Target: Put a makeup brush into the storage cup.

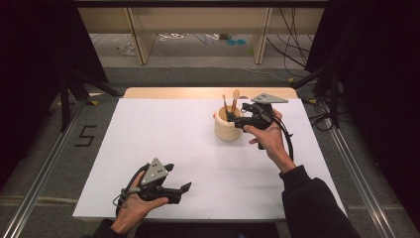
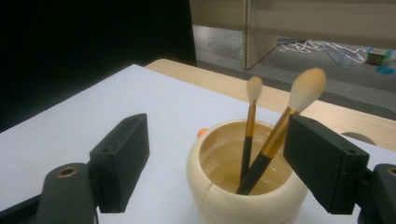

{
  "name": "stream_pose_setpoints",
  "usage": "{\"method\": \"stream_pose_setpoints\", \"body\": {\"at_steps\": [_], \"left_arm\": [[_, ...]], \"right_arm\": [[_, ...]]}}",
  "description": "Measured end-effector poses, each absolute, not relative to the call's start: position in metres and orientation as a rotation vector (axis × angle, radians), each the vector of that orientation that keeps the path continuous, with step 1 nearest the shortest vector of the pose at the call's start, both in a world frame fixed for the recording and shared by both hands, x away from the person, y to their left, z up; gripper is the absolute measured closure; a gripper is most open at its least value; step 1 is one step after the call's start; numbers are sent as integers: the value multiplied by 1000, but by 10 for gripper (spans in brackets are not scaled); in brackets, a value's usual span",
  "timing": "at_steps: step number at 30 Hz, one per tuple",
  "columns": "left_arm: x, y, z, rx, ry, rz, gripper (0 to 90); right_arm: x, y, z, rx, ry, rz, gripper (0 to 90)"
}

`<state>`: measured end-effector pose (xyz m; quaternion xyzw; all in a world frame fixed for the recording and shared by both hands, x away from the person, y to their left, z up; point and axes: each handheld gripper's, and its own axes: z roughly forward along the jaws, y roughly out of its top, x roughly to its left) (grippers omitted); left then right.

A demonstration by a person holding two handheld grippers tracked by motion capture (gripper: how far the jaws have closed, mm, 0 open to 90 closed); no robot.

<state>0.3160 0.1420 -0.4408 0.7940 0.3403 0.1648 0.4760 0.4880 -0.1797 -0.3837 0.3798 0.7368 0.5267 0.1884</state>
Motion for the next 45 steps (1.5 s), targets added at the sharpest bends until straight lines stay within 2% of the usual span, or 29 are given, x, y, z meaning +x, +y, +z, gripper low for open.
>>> {"method": "stream_pose_setpoints", "body": {"at_steps": [15, 16, 26, 34, 35, 45], "left_arm": [[317, 143, -441, 1945, 822, 411, 161], [314, 142, -441, 1931, 844, 372, 161], [315, 143, -441, 1937, 838, 403, 161], [314, 143, -442, 1935, 827, 363, 161], [315, 145, -441, 1943, 835, 418, 161], [315, 146, -440, 1933, 851, 425, 161]], "right_arm": [[474, -176, -386, 1033, 2082, 1508, 233], [473, -175, -386, 1046, 2088, 1506, 233], [461, -173, -388, 1008, 2094, 1525, 230], [451, -173, -392, 1012, 2130, 1524, 214], [450, -173, -393, 1013, 2134, 1530, 214], [432, -177, -402, 1003, 2139, 1523, 196]]}}
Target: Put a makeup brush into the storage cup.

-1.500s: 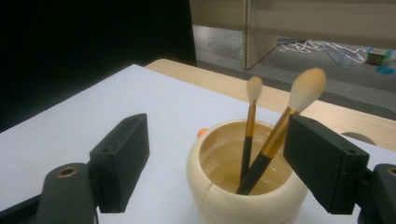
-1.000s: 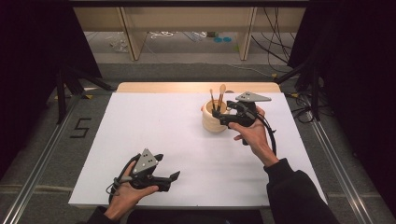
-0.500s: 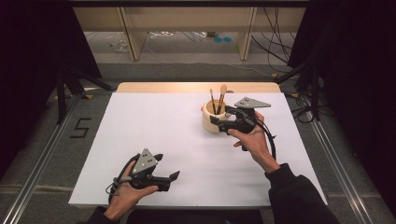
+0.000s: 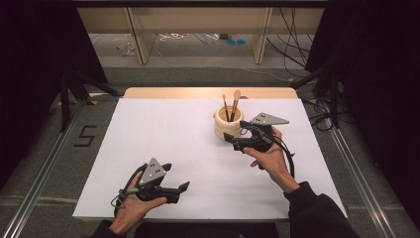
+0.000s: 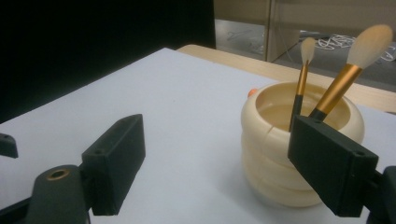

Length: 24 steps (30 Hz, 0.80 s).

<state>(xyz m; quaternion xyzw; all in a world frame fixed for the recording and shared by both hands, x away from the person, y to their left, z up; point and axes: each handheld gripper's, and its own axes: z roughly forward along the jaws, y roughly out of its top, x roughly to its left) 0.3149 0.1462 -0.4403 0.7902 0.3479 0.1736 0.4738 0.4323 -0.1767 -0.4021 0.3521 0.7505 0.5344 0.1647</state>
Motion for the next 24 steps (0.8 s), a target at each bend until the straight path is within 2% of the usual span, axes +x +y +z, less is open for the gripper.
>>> {"method": "stream_pose_setpoints", "body": {"at_steps": [24], "left_arm": [[315, 146, -440, 1937, 844, 426, 161]], "right_arm": [[396, -184, -417, 1011, 2199, 1587, 172]]}}
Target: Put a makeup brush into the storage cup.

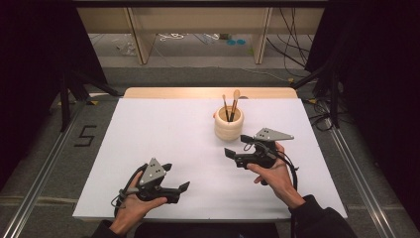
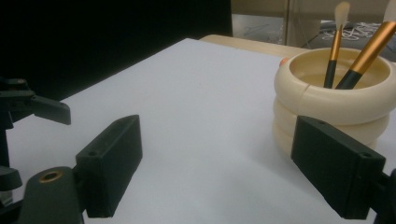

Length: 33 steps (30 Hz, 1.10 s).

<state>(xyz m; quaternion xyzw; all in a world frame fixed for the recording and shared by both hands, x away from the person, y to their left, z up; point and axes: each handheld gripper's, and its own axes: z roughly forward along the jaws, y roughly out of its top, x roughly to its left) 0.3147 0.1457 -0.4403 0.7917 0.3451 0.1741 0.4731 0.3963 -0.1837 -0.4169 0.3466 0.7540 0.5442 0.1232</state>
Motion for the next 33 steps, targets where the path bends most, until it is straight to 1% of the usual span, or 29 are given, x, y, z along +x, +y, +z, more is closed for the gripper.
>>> {"method": "stream_pose_setpoints", "body": {"at_steps": [33], "left_arm": [[315, 145, -441, 1936, 849, 425, 161]], "right_arm": [[367, -196, -433, 1013, 2221, 1568, 166]]}}
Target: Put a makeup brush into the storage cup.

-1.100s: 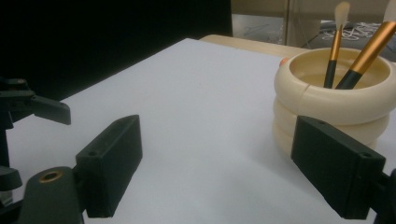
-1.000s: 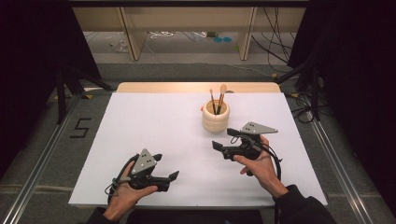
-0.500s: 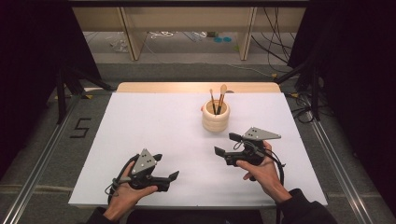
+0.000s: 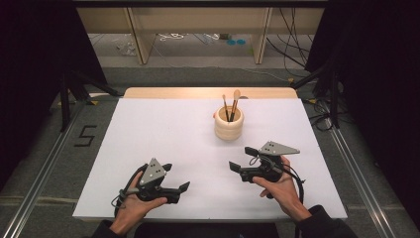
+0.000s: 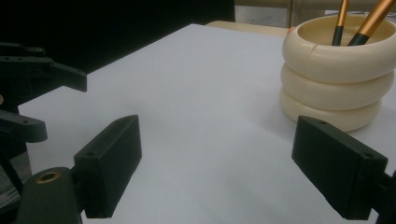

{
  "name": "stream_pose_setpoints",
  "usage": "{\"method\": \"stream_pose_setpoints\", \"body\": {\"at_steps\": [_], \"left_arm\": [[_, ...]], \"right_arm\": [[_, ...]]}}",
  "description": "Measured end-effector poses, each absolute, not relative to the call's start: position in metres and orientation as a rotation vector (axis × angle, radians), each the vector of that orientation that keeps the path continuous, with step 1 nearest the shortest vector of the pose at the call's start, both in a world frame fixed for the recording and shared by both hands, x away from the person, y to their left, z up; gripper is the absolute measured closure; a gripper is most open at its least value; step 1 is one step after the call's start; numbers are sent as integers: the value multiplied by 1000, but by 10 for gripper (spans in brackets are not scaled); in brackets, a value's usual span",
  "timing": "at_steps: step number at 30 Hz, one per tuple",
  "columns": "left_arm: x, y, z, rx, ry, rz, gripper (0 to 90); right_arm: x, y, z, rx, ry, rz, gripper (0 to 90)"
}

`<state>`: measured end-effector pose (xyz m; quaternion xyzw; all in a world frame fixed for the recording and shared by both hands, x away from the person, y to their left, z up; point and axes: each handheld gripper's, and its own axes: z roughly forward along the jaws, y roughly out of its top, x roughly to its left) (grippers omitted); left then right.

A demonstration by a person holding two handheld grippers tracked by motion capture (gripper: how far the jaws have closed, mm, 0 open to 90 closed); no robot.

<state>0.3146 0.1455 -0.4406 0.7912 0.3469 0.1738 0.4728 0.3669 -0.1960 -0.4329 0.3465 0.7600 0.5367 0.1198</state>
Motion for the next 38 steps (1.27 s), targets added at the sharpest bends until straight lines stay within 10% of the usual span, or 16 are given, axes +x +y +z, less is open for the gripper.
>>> {"method": "stream_pose_setpoints", "body": {"at_steps": [38], "left_arm": [[316, 145, -441, 1938, 850, 429, 161]], "right_arm": [[346, -201, -435, 959, 2215, 1544, 166]]}}
